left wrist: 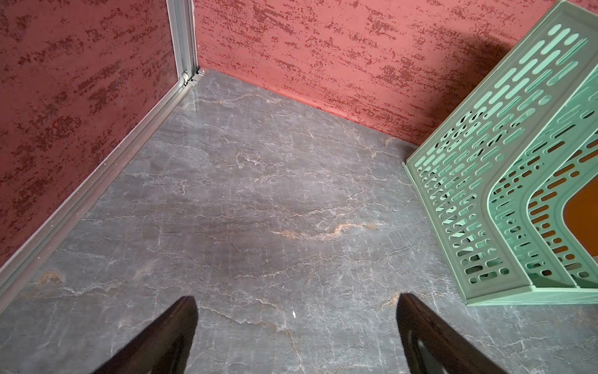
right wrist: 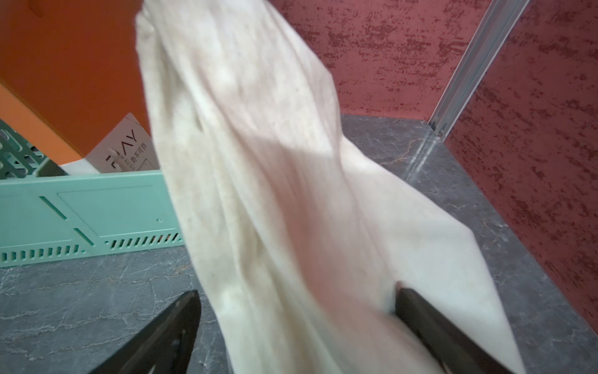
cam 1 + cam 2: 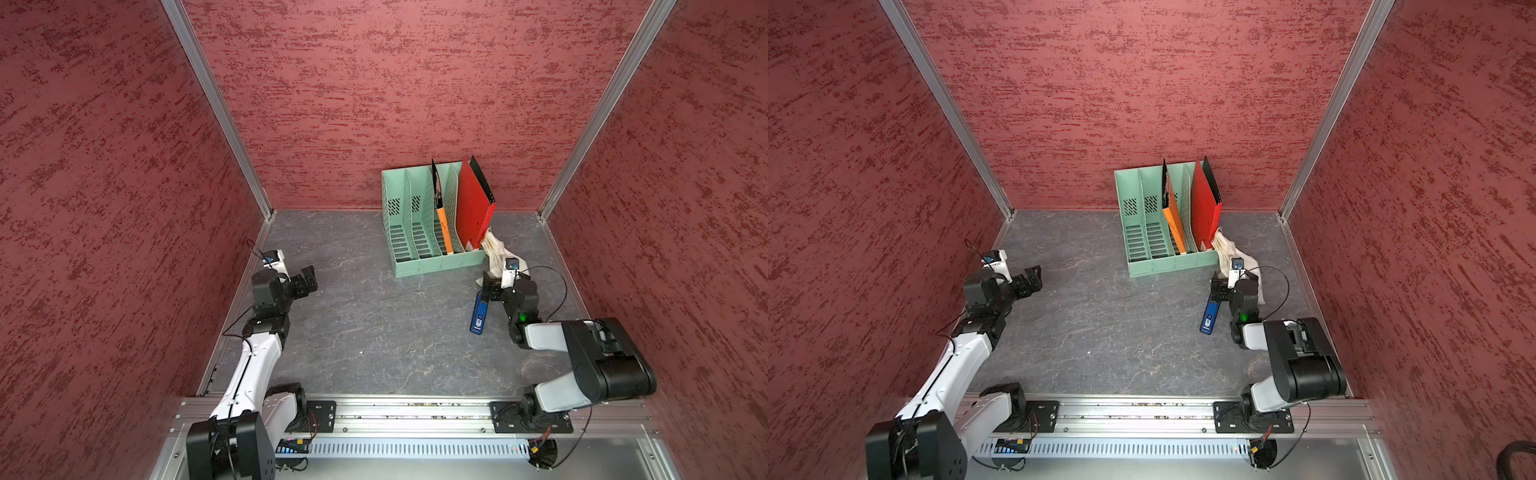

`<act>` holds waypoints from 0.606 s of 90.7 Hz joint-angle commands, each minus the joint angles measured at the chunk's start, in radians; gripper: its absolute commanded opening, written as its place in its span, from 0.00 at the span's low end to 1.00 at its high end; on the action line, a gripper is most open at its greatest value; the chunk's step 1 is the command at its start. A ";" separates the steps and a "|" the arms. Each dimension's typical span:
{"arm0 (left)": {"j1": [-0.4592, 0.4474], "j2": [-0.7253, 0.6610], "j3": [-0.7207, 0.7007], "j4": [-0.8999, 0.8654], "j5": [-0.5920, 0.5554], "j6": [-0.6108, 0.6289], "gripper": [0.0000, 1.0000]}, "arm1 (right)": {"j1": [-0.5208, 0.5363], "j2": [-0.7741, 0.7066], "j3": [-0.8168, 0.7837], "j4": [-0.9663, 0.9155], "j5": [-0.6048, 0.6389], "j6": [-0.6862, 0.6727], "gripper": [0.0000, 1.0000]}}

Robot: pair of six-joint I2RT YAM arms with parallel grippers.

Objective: Close the soil bag
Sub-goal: Reset both arms

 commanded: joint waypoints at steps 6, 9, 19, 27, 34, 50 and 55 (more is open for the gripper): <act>0.007 0.098 -0.062 0.283 0.060 0.034 1.00 | -0.006 0.024 0.002 0.095 -0.044 -0.006 0.99; 0.006 0.120 -0.071 0.319 0.069 0.031 1.00 | -0.007 0.026 0.004 0.092 -0.042 -0.005 0.98; -0.008 0.207 -0.089 0.448 0.073 0.037 1.00 | -0.007 0.025 0.015 0.072 -0.028 0.004 0.98; -0.019 0.281 -0.085 0.525 0.082 0.049 1.00 | -0.009 0.025 0.018 0.066 -0.022 0.008 0.99; -0.028 0.341 -0.084 0.587 0.112 0.065 1.00 | -0.010 0.024 0.019 0.061 -0.017 0.011 0.98; -0.051 0.416 -0.069 0.651 0.156 0.135 1.00 | -0.014 0.023 0.026 0.047 -0.023 0.015 0.99; -0.056 0.441 -0.068 0.672 0.171 0.144 1.00 | -0.015 0.024 0.028 0.046 -0.027 0.016 0.98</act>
